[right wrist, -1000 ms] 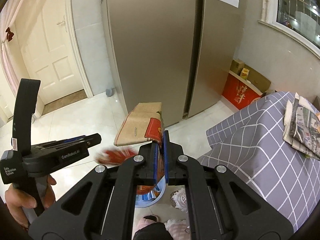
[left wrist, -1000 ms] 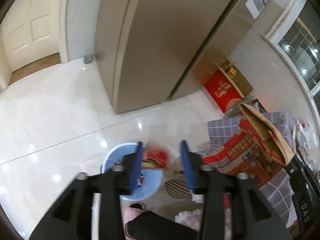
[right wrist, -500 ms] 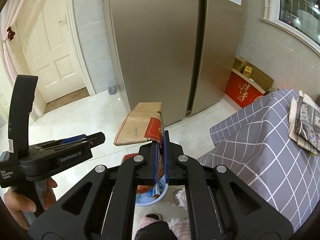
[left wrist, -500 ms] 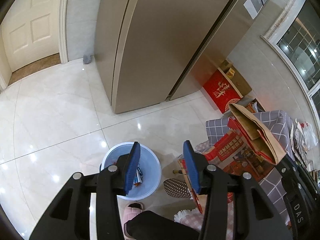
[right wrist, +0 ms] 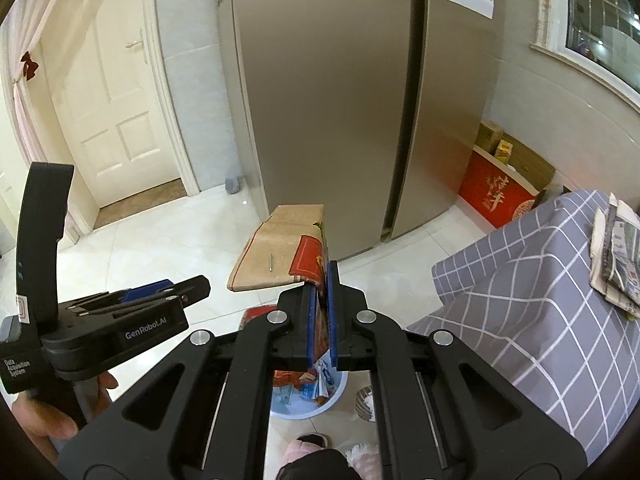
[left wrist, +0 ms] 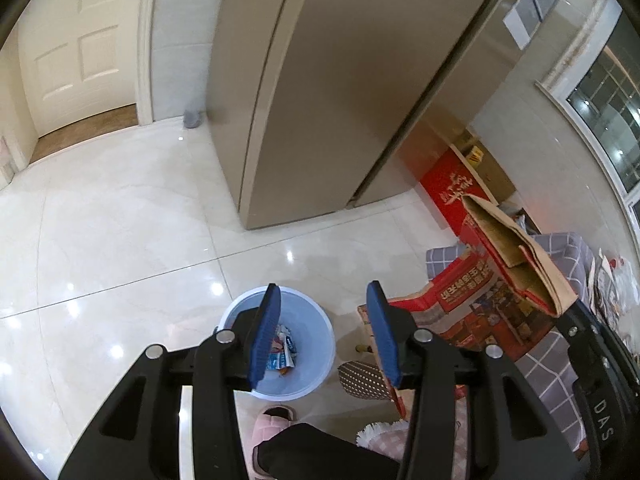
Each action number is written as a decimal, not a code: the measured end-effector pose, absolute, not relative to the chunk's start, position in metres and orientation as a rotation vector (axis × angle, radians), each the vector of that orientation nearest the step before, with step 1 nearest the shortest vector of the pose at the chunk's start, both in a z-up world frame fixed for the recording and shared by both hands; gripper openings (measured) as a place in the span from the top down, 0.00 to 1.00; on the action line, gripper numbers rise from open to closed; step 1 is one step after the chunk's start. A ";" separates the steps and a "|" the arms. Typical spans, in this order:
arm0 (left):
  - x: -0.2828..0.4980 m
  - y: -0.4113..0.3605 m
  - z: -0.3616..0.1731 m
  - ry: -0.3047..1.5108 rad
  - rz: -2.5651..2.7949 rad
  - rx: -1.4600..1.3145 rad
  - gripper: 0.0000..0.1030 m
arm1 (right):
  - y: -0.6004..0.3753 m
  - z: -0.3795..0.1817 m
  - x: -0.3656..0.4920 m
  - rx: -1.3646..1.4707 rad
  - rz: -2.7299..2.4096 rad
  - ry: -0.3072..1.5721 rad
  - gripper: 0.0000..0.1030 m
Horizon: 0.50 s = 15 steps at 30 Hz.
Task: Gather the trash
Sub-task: 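Open right tool over the blue bucket to drop the green-red box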
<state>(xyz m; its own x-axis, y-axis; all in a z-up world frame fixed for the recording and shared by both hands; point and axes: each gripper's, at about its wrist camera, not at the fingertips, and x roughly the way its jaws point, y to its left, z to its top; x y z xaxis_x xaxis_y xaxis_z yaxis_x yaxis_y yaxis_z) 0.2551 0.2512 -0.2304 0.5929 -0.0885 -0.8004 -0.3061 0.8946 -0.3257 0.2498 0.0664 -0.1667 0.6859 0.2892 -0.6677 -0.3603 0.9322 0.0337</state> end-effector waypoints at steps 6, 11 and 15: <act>0.250 0.267 -0.230 0.926 0.205 -0.497 0.57 | 0.076 -0.165 0.253 -0.078 0.398 0.683 0.93; 0.246 0.276 -0.230 0.920 0.239 -0.542 0.56 | 0.074 -0.172 0.255 -0.040 0.418 0.691 0.42; 0.247 0.273 -0.229 0.920 0.232 -0.538 0.55 | 0.072 -0.173 0.252 -0.039 0.425 0.686 0.41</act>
<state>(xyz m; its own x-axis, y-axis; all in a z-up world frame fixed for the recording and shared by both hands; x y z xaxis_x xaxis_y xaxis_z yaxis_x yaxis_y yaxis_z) 0.2472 0.2729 -0.2287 0.5926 -0.0352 -0.8047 -0.4126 0.8448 -0.3408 0.2520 0.0718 -0.1730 0.6918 0.3680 -0.6212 -0.3932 0.9136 0.1033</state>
